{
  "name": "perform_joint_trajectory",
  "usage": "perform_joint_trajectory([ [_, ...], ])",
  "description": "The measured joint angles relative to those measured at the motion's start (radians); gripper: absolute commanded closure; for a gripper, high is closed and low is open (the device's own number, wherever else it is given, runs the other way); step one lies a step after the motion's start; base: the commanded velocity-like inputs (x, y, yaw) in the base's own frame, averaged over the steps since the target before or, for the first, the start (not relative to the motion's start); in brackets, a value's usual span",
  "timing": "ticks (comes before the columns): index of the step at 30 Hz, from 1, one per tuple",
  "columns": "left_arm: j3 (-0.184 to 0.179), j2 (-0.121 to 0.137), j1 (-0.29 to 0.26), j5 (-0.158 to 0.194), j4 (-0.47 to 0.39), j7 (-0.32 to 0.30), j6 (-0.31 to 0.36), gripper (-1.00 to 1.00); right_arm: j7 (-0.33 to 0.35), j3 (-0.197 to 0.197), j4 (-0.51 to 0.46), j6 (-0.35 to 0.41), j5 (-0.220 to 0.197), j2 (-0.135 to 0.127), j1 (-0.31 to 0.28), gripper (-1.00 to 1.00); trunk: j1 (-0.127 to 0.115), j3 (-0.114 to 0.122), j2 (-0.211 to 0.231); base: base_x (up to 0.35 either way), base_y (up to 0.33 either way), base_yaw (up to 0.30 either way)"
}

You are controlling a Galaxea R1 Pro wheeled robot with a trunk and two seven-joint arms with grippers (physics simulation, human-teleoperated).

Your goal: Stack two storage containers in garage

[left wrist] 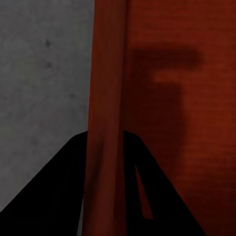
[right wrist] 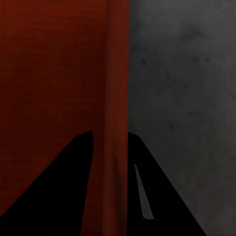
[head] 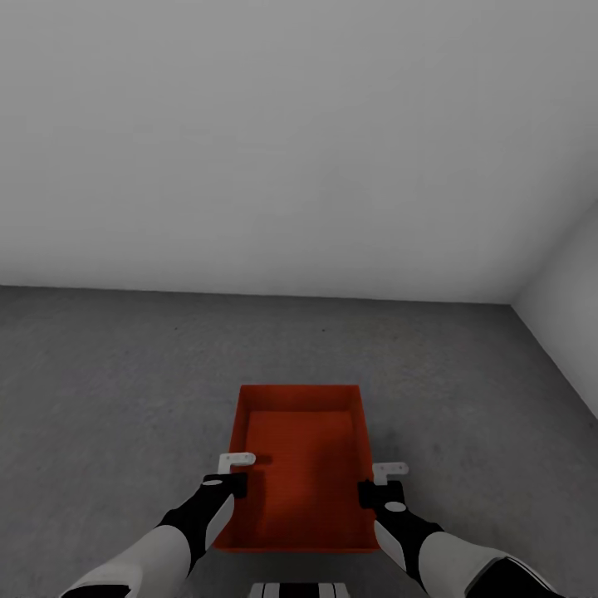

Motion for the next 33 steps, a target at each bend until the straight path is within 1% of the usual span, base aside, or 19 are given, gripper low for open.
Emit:
perform_joint_trajectory([
  [33,0.001,0.0,0.0,0.001,0.001,0.0,0.0,1.0,0.0,0.0,0.0,0.0,0.0,0.0,0.0,1.0,0.0,-0.002,0.0,0.0,0.0,0.0],
])
